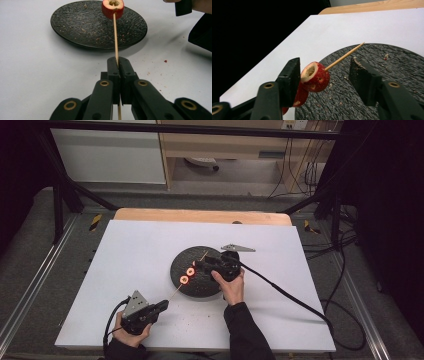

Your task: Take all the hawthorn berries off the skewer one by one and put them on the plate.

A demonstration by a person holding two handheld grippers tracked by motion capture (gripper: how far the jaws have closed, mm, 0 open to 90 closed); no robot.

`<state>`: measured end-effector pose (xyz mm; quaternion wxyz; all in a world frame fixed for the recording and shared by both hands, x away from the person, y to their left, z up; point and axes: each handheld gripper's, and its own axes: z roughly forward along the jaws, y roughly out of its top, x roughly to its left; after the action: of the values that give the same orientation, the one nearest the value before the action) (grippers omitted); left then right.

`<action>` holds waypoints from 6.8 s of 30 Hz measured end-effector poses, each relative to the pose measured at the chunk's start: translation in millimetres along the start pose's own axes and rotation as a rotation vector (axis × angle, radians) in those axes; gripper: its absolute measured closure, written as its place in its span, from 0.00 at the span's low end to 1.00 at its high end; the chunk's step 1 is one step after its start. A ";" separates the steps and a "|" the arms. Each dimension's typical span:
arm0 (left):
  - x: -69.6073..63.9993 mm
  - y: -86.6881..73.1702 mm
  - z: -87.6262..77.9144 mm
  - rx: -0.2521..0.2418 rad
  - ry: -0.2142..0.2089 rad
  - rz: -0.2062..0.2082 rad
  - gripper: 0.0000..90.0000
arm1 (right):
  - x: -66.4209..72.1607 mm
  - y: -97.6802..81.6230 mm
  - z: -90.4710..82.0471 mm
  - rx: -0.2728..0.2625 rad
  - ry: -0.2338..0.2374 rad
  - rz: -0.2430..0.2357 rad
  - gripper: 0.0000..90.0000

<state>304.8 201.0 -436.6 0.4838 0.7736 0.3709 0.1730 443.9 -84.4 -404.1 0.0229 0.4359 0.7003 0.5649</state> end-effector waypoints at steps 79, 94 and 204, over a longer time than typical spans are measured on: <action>-1.6 1.8 -6.9 -0.048 0.006 0.010 0.98 | -32.3 22.7 -21.2 -0.037 -0.119 0.016 0.69; -1.5 1.6 -6.3 -0.042 0.007 0.008 0.98 | -32.6 -14.0 7.5 0.095 -0.121 0.009 0.69; -3.8 2.2 -4.7 -0.039 0.010 0.016 0.98 | 17.8 -6.6 5.1 0.073 0.151 0.027 0.68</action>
<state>300.3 200.5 -432.1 0.4955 0.7661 0.3637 0.1879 431.8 -69.0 -403.1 -0.0535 0.4021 0.7143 0.5703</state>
